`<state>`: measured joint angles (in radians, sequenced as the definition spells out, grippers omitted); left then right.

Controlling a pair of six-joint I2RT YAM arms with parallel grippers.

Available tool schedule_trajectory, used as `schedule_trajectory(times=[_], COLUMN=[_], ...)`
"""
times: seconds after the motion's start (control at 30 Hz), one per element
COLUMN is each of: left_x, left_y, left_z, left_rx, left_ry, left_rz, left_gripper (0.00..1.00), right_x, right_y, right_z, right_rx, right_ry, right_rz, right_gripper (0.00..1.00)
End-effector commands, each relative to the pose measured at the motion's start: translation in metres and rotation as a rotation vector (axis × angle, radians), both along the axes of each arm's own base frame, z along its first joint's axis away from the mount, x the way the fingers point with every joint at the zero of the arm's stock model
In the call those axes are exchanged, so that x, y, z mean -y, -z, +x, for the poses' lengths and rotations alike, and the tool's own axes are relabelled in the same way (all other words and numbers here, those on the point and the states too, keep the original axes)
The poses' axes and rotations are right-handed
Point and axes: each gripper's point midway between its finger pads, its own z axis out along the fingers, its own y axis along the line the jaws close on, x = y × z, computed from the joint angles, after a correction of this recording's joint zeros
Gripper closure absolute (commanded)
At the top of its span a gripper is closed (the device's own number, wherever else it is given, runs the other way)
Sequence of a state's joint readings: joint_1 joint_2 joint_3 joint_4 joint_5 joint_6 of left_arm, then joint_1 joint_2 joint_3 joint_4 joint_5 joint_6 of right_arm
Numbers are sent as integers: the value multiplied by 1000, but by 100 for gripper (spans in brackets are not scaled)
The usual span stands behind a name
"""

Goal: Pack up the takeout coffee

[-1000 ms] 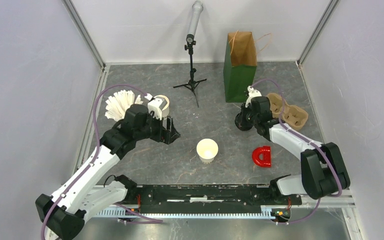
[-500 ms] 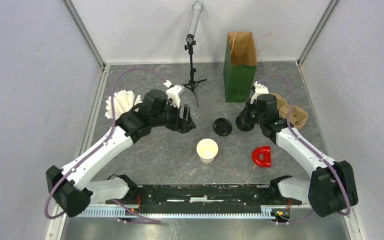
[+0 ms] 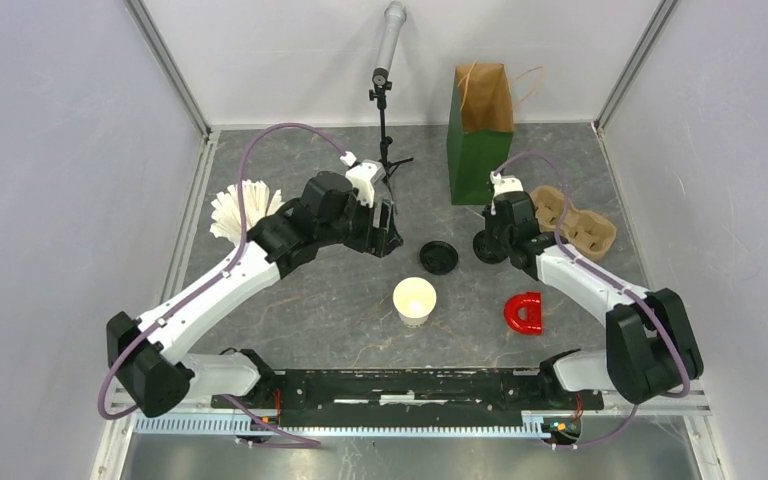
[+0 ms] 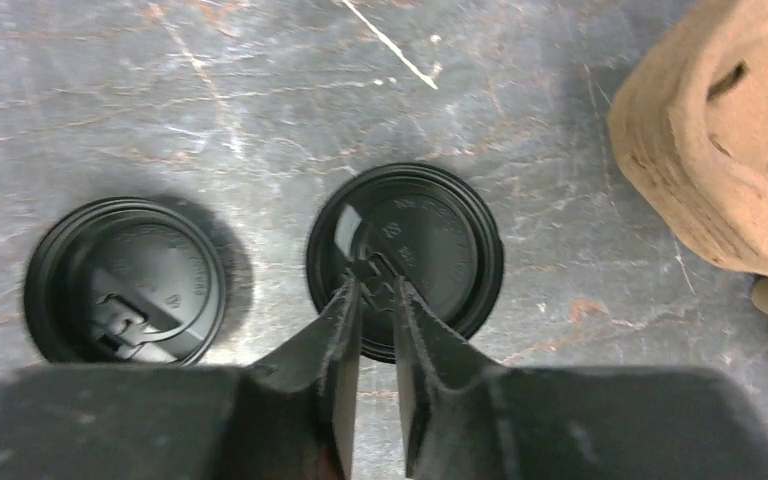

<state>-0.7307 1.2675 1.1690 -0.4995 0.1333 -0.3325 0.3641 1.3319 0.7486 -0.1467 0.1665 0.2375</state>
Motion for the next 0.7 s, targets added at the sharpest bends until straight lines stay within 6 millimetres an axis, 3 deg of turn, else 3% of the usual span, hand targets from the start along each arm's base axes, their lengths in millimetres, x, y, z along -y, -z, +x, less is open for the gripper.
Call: schedule_trajectory(times=[0.0,0.1,0.3,0.67], left_x=[-14,-21,-37,-47], left_y=[-18,-10,-6,-9], left_z=[-2,-8,-20,-33], left_rx=[87,84,88,122], left_ry=[-24,-21,-28,-13], left_rz=[-12,11,34,13], left_gripper=[22,22,22,22], right_x=[22,23,52,47], right_y=[3,15,19,44], right_z=[9,3,0,0], right_rx=[4,-25,-26,-21], right_ry=[93,113,288,338], right_rz=[-93,-82,-110,23], right_gripper=[73,64,61,61])
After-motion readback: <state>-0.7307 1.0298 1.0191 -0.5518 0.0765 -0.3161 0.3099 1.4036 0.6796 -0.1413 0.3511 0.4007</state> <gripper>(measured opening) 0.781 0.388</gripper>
